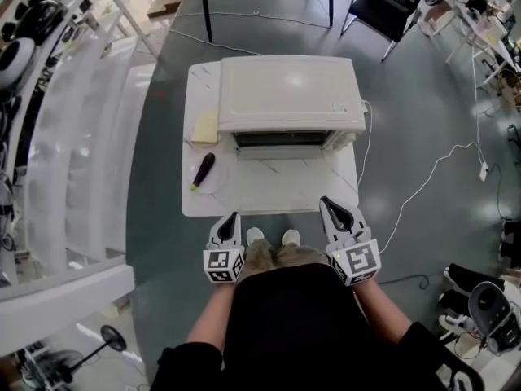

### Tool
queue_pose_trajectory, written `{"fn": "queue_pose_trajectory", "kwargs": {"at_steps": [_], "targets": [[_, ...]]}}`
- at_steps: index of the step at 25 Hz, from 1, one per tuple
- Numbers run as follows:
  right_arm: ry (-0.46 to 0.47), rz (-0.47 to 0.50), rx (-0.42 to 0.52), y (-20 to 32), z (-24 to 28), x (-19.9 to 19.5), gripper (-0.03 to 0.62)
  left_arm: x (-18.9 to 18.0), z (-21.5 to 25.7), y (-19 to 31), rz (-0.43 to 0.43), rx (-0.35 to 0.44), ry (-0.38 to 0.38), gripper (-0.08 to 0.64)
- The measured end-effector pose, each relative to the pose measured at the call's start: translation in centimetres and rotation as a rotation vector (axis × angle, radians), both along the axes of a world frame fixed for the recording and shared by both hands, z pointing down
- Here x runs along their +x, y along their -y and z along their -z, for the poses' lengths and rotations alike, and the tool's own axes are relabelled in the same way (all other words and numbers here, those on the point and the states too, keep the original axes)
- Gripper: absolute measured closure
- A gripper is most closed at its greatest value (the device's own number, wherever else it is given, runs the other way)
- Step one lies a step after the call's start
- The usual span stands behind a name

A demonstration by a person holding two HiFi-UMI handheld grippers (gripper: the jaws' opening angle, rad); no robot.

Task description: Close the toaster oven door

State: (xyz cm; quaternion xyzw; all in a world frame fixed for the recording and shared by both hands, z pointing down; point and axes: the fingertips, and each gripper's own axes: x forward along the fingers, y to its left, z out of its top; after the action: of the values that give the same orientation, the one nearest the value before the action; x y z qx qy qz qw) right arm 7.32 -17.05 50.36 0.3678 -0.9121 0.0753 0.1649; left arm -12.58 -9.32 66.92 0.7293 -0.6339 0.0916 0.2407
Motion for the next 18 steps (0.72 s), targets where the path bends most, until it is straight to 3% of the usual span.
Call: {"fn": "queue_pose_trajectory", "kwargs": {"at_steps": [9,18], "targets": [[-0.053,0.041,-0.009,-0.2,-2.1,-1.9,0.571,-0.3,-7.9,-0.8,-0.014,-0.151,-0.019,0.540],[-0.106,0.040,-0.010,-0.9,-3.1,-2.6,0.571,0.1,-12.7,-1.2,-0.012,-0.214,-0.053,0.538]]}}
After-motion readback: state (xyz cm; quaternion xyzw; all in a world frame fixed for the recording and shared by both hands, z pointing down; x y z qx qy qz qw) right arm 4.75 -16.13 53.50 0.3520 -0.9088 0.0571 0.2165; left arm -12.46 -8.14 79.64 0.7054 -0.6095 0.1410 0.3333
